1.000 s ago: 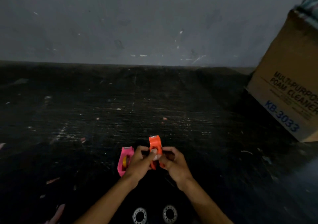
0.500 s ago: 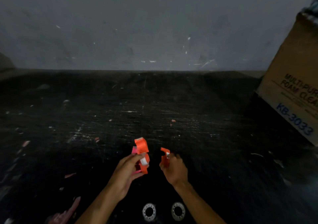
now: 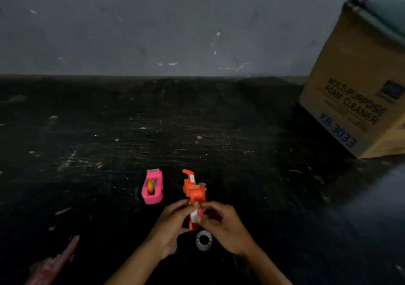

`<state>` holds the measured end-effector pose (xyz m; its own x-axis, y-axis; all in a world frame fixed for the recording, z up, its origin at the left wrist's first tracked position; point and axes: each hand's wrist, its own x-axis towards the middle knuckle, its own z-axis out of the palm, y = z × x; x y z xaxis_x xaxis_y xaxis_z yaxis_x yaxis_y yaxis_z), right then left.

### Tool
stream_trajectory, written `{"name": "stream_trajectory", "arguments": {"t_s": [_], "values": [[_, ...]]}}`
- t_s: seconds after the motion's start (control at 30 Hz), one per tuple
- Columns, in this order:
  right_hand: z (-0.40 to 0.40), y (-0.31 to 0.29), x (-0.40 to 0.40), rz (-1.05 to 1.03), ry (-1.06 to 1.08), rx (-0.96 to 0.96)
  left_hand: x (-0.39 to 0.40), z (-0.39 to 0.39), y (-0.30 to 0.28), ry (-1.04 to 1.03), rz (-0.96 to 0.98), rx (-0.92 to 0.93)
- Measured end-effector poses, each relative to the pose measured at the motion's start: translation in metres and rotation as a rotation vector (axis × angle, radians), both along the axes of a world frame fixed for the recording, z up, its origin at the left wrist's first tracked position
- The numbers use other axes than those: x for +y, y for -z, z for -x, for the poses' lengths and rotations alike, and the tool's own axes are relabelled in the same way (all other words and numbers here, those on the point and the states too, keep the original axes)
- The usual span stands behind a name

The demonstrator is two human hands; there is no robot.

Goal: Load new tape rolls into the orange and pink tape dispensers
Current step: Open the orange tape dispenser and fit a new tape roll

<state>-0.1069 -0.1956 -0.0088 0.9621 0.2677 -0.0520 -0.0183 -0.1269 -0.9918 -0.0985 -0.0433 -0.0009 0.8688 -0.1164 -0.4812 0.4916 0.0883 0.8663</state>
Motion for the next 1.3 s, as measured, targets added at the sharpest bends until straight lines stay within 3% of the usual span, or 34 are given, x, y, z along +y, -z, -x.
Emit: {"name": "stream_trajectory", "arguments": {"t_s": [0.17,0.4,0.5,0.6,0.7,0.87,1.0,1.13,1.17,1.3], "values": [[0.011,0.001,-0.013,0.041,0.064,-0.096,-0.015,0.008,0.003,0.001,0.016,-0.071],[0.012,0.008,-0.028,-0.006,0.134,-0.022,-0.020,0.017,0.007,-0.154,-0.075,-0.245],[0.010,0.019,-0.042,0.461,0.093,-0.056,-0.002,0.014,0.007,-0.205,-0.102,-0.254],[0.016,0.030,-0.041,0.910,-0.076,0.065,0.012,0.015,0.010,-0.228,-0.109,-0.257],[0.017,0.033,-0.031,0.969,-0.098,0.054,0.013,0.019,0.016,-0.253,-0.121,-0.233],[0.013,0.041,-0.020,1.103,-0.232,-0.189,0.010,0.021,0.021,-0.220,-0.097,-0.196],[0.010,0.037,-0.007,0.921,-0.186,-0.291,0.013,0.019,0.018,-0.197,-0.040,-0.163],[0.006,0.012,-0.006,0.184,0.058,-0.041,0.018,0.014,0.014,-0.223,0.009,-0.150],[0.004,0.008,-0.008,0.089,0.069,-0.014,0.018,0.013,0.013,-0.218,0.016,-0.148],[0.001,-0.003,-0.007,-0.057,-0.064,0.031,0.016,0.013,0.009,-0.129,0.016,-0.150]]}}
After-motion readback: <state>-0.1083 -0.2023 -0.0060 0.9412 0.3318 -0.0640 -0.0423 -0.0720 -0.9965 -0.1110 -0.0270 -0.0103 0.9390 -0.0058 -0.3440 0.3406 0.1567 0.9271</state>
